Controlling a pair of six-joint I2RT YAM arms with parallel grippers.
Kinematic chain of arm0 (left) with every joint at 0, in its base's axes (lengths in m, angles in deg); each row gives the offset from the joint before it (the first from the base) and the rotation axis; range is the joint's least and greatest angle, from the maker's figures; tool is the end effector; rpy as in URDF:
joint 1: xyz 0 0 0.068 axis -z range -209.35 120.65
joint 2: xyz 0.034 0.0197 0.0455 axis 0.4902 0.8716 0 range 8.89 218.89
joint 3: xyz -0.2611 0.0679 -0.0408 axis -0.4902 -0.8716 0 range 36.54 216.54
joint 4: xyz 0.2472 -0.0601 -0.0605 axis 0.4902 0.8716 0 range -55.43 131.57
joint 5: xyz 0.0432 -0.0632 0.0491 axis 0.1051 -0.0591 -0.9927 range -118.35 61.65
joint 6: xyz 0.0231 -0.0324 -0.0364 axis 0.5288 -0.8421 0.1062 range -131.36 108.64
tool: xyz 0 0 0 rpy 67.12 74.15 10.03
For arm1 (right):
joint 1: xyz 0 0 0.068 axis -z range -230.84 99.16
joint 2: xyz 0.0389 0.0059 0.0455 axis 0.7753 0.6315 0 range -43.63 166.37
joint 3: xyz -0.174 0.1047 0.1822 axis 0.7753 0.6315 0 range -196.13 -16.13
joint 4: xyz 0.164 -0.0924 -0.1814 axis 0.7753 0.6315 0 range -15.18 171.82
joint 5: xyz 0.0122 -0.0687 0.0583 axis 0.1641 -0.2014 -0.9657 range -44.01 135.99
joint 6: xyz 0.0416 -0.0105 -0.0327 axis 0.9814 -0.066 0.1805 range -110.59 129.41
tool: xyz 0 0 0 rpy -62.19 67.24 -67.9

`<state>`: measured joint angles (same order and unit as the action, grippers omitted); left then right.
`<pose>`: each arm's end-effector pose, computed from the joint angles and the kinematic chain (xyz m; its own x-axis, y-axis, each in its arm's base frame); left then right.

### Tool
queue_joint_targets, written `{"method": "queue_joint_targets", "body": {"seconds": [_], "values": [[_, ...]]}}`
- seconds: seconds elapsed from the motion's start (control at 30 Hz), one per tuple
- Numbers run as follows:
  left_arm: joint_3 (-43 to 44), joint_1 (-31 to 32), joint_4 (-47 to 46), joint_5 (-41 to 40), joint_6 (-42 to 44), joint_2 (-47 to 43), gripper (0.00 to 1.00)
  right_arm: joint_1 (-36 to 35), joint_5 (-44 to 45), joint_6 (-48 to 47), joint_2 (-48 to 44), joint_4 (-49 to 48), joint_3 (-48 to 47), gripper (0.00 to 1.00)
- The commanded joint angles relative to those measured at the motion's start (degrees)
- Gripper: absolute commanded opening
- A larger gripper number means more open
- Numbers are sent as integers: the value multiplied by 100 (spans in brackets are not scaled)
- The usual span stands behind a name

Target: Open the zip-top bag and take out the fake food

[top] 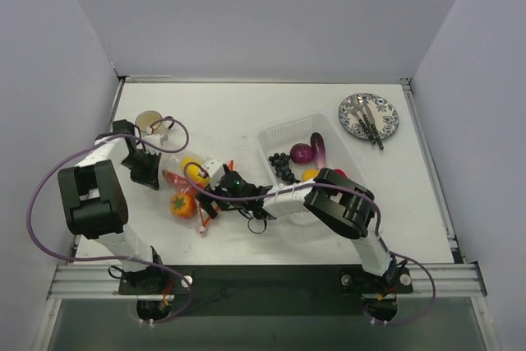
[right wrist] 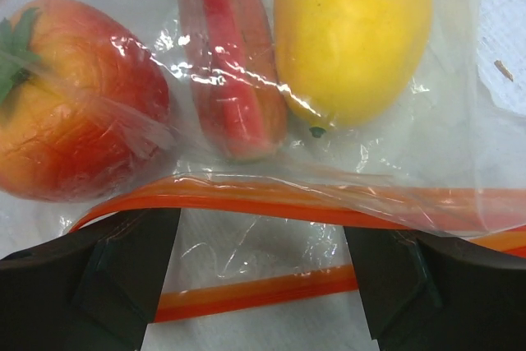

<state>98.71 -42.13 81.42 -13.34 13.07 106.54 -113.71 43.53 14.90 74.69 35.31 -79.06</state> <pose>0.2985 0.0581 0.1744 -0.9544 0.1932 -0.2278 0.2359 0.9553 -0.1784 0.1989 0.3916 0.1483 -0.2111 -0.2023 -0.9563 -0.8919 0.4401 0.1038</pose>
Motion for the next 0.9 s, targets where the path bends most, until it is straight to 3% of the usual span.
{"method": "queue_joint_targets", "body": {"seconds": [0.0,0.27,0.87], "values": [[243,56,-44,82,-43,123,0,56,-413,-31,120,-620,-175,82],[304,117,-53,-15,-61,272,0,-6,-141,-285,209,-1331,19,81],[295,609,-27,-138,-122,378,0,-146,87,-1191,50,-1639,-482,82]]}}
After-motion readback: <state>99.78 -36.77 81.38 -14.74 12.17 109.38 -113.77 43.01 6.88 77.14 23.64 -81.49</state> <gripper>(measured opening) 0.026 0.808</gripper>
